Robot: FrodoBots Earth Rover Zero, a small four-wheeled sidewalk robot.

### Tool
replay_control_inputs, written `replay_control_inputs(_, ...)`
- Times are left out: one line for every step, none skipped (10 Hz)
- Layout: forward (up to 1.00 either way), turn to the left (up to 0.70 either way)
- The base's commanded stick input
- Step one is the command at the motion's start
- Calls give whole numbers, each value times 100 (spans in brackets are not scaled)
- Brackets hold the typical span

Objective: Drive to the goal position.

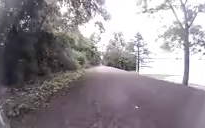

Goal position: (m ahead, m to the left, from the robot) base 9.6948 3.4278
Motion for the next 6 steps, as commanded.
replay_control_inputs(70,2)
replay_control_inputs(70,2)
replay_control_inputs(70,2)
replay_control_inputs(70,2)
replay_control_inputs(70,2)
replay_control_inputs(70,2)
